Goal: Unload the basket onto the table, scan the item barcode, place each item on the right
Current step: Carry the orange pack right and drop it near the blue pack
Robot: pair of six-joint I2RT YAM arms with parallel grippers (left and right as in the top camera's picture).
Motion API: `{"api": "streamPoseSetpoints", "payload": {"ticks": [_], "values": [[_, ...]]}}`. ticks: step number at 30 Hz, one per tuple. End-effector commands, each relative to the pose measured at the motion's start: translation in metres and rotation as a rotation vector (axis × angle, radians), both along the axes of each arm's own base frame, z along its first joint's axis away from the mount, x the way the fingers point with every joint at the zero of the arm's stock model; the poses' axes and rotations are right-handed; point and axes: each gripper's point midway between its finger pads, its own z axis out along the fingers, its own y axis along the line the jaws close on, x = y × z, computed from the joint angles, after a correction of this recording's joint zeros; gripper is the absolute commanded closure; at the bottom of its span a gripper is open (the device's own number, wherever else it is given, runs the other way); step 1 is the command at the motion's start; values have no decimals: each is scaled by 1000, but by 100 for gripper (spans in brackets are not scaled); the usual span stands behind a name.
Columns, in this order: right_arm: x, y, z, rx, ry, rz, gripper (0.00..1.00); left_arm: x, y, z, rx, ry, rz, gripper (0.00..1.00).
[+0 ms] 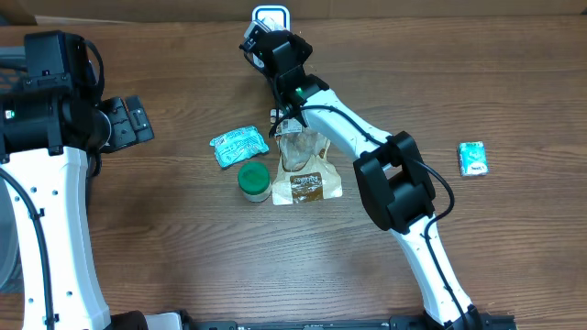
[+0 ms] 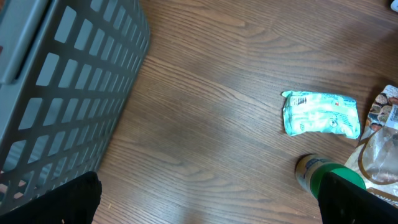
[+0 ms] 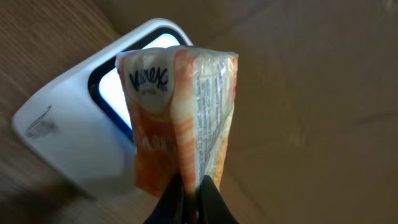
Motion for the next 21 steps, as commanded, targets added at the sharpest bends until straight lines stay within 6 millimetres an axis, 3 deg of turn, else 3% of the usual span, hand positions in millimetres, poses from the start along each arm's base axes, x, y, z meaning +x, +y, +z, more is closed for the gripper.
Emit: {"api": "streamPoseSetpoints", "payload": {"ticks": [1,5,12,16,21], "values": [[-16,-9,113,304,-93,-96,96,0,2,1,3,-3,19,0],[-52,-29,146,463,13,-186,96,0,2,1,3,-3,19,0],[-150,-70,161,612,410,-255,96,0,2,1,3,-3,19,0],[-187,-126,153,708,581,-469,96,0,2,1,3,-3,19,0],[-207,-197,117,787,769,-705,96,0,2,1,3,-3,19,0]]}}
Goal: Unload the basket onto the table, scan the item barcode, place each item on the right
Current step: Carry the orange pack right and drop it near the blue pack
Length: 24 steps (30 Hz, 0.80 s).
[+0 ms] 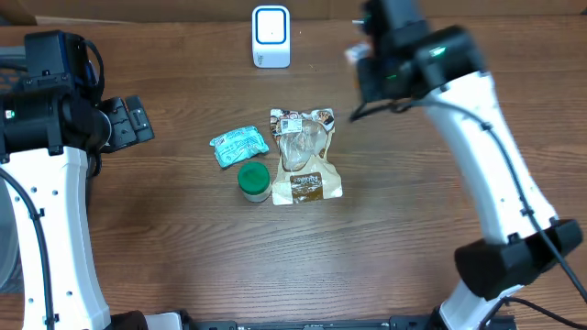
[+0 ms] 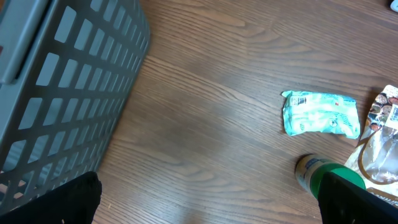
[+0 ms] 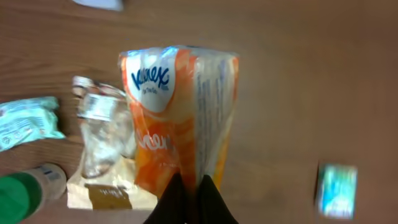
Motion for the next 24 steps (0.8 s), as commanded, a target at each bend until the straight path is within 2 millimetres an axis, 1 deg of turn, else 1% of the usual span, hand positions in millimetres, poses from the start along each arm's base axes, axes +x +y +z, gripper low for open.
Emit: {"api": "streamPoseSetpoints", "payload": {"ticks": [1,5,8,10,13,16,20,22,23,24], "values": [[-3,-33,-29,157,137,-178,96,0,2,1,3,-3,19,0],[-2,-89,-72,217,215,-365,96,0,2,1,3,-3,19,0],[-8,-130,-109,234,256,-502,96,0,2,1,3,-3,19,0],[-14,-149,-129,258,278,-557,96,0,3,1,3,-3,20,0],[-26,-173,-152,281,306,-628,96,0,3,1,3,-3,20,0],[-40,-193,-169,289,333,-689,96,0,3,1,3,-3,20,0],[-53,-212,-183,302,350,-764,96,0,3,1,3,-3,20,0],[-57,-218,-187,308,353,-791,96,0,3,1,3,-3,20,0],[-58,-220,-188,309,354,-799,93,0,3,1,3,-3,20,0],[-59,-222,-189,310,354,-804,82,0,3,1,3,-3,20,0]]}}
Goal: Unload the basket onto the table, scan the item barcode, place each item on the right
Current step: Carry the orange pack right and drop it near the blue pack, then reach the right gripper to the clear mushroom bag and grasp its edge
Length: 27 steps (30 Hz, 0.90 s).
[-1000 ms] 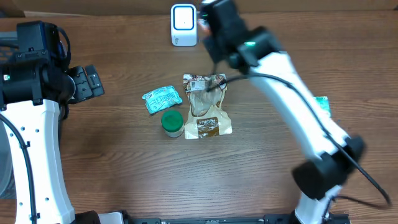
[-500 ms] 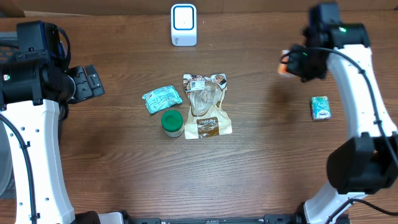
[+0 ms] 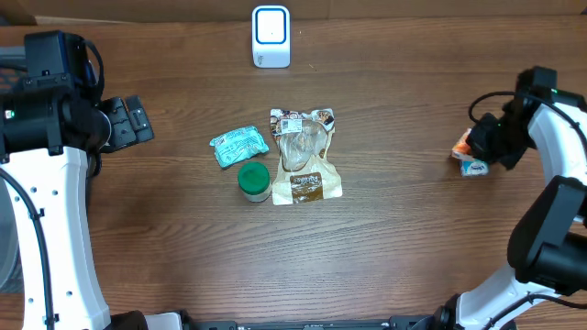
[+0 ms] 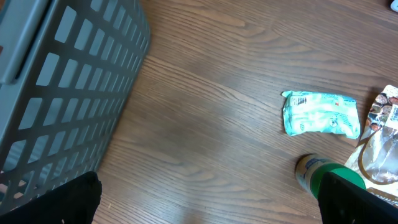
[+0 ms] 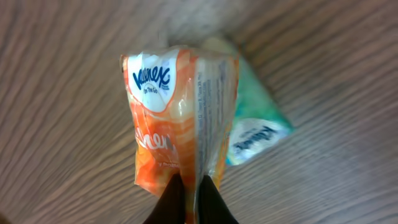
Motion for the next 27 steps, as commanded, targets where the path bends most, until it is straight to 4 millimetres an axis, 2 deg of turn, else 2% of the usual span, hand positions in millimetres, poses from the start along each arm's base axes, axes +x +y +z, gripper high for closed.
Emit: {"api": "streamPoseSetpoints", "payload": {"ticks": [1,3,7,9,14,17,20,23,25,27], "values": [[-3,-5,-1,10,-4,-28,71,0,3,1,3,-3,20,0],[-3,-6,-1,11,-2,-33,60,0,3,1,3,-3,20,0],[2,0,7,47,-21,-28,58,0,3,1,3,-3,20,0],[8,7,18,80,-42,-20,59,0,3,1,3,-3,20,0],[28,30,61,146,-132,66,60,0,3,1,3,-3,20,0],[38,56,82,188,-187,177,58,0,3,1,3,-3,20,0],[46,95,92,261,-240,309,54,0,3,1,3,-3,20,0],[50,130,91,285,-260,406,49,0,3,1,3,-3,20,0],[51,156,87,289,-264,470,39,0,3,1,3,-3,20,0],[50,180,82,295,-268,533,34,0,3,1,3,-3,20,0]]}}
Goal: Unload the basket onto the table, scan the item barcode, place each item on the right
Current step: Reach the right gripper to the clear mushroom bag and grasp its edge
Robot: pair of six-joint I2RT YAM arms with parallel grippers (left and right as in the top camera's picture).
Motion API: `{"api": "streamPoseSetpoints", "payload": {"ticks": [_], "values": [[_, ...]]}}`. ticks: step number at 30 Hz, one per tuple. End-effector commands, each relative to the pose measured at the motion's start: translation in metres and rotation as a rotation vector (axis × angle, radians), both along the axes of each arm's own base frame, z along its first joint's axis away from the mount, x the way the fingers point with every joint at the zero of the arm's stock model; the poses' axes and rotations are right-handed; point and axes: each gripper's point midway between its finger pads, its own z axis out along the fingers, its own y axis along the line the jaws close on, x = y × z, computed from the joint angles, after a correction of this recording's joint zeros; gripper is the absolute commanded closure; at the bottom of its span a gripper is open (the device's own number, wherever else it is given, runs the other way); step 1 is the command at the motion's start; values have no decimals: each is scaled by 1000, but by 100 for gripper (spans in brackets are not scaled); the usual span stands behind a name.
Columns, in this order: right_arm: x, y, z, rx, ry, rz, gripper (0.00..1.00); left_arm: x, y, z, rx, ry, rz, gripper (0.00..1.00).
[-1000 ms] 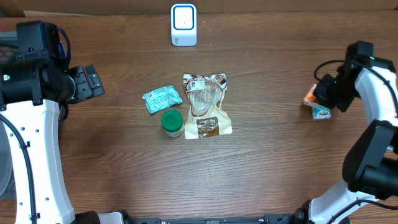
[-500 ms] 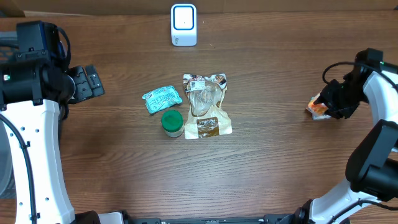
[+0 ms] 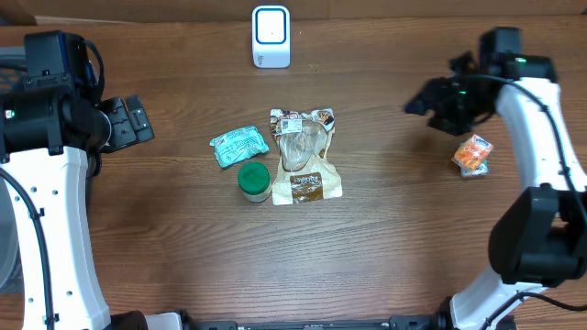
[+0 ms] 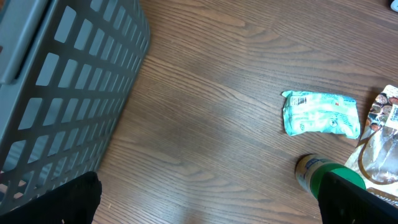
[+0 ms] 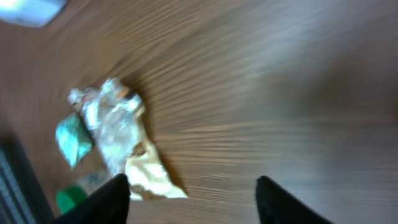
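Observation:
The orange Kleenex pack (image 3: 473, 148) lies at the table's right side, resting against a small teal pack (image 3: 474, 168). My right gripper (image 3: 420, 103) is open and empty, up and to the left of that pack, facing the table's middle. In its own blurred view the right gripper (image 5: 189, 202) has wide-spread fingers (image 5: 93, 200) with only wood between them. The white scanner (image 3: 271, 37) stands at the back centre. At the far left my left gripper (image 3: 128, 124) is open and empty, and the left gripper (image 4: 208, 199) shows bare table between its tips.
In the middle lie a teal packet (image 3: 238, 145), a green-lidded jar (image 3: 254, 181) and a clear-and-brown bag (image 3: 304, 156). All three also show in the left wrist view, where a grey slatted basket (image 4: 62, 93) fills the left.
My right gripper was shut on the orange Kleenex pack low over the teal pack. Now it is open, farther back and left, and the pack lies on the table. The left arm is unchanged.
My right gripper held the orange Kleenex pack up against the white scanner. Then it held the pack over the table right of centre, then low at the right beside the teal pack. Now the pack lies there, let go. My left arm stayed put.

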Motion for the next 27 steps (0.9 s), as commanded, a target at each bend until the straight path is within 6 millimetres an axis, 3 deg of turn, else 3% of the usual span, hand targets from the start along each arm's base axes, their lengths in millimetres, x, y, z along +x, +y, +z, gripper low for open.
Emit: {"api": "streamPoseSetpoints", "payload": {"ticks": [1,6,17,27], "values": [[-7,49,1,33,-37,135,32,0,3,1,3,-3,20,0],[-17,97,-21,46,-33,212,17,0,3,1,3,-3,20,0],[-56,154,-83,70,29,254,16,0,3,1,3,-3,20,0],[-65,194,-114,87,35,223,19,0,3,1,3,-3,20,0]]}}
